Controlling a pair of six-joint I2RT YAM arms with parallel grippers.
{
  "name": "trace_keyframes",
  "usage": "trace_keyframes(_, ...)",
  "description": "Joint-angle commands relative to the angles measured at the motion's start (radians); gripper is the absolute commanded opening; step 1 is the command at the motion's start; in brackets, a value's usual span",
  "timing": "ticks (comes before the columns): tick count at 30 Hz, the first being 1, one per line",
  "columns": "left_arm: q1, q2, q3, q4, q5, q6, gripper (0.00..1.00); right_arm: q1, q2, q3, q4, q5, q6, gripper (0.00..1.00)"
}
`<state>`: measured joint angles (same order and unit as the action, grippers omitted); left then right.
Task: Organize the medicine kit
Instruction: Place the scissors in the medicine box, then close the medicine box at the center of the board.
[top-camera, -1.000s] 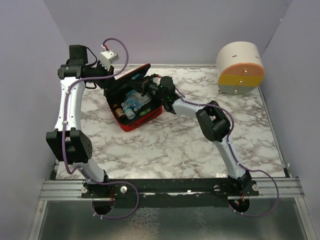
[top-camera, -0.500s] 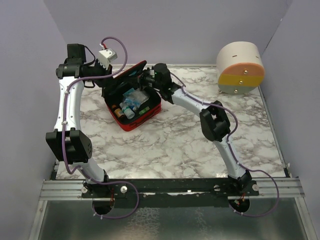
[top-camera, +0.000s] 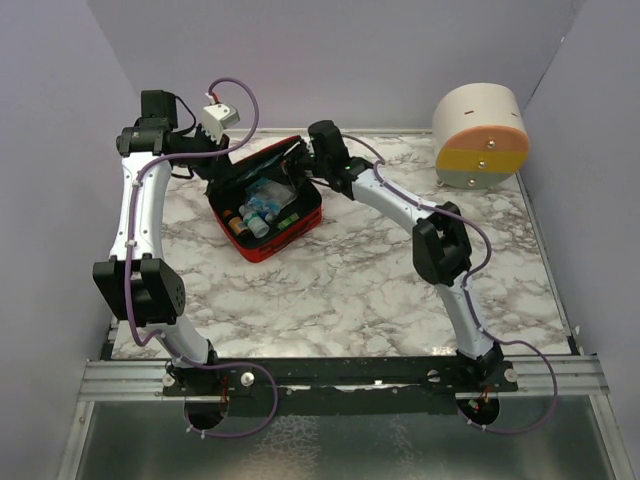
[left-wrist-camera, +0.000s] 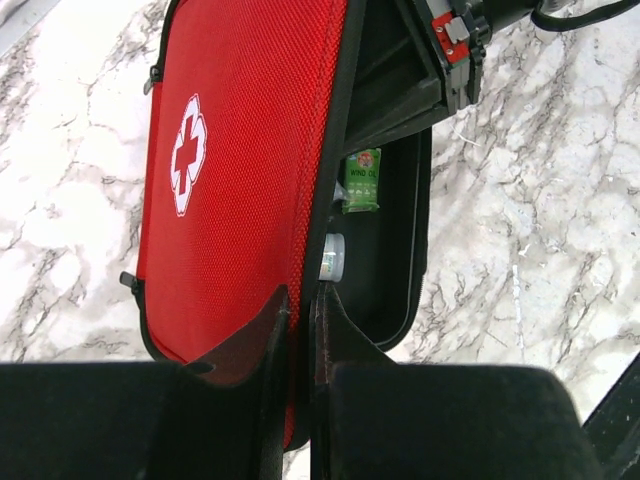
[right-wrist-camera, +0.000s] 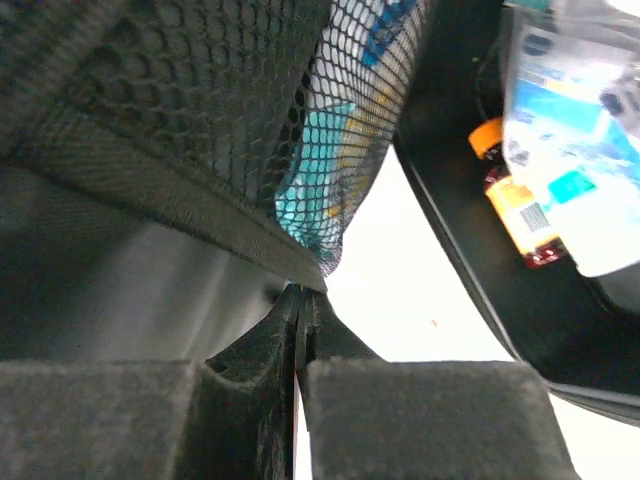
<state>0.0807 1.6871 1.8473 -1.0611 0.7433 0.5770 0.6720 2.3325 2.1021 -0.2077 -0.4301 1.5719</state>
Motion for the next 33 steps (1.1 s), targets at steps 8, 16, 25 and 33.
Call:
trace_keyframes(8, -0.006, 0.008, -0.012, -0.053, 0.024, 0.021, 0.0, -0.011, -0.304, -0.111, -0.011, 0.095, -0.277, 0.11)
trace_keyframes(16, -0.012, -0.011, -0.065, -0.085, 0.075, 0.076, 0.0, -0.031, -0.492, -0.251, -0.162, 0.254, -0.385, 0.19)
trace_keyframes(25, -0.037, -0.122, -0.204, -0.164, 0.083, 0.193, 0.16, -0.093, -0.535, -0.335, -0.207, 0.251, -0.397, 0.19)
trace_keyframes(33, -0.036, -0.2, -0.237, -0.157, 0.076, 0.141, 0.74, -0.094, -0.517, -0.368, -0.238, 0.24, -0.417, 0.19)
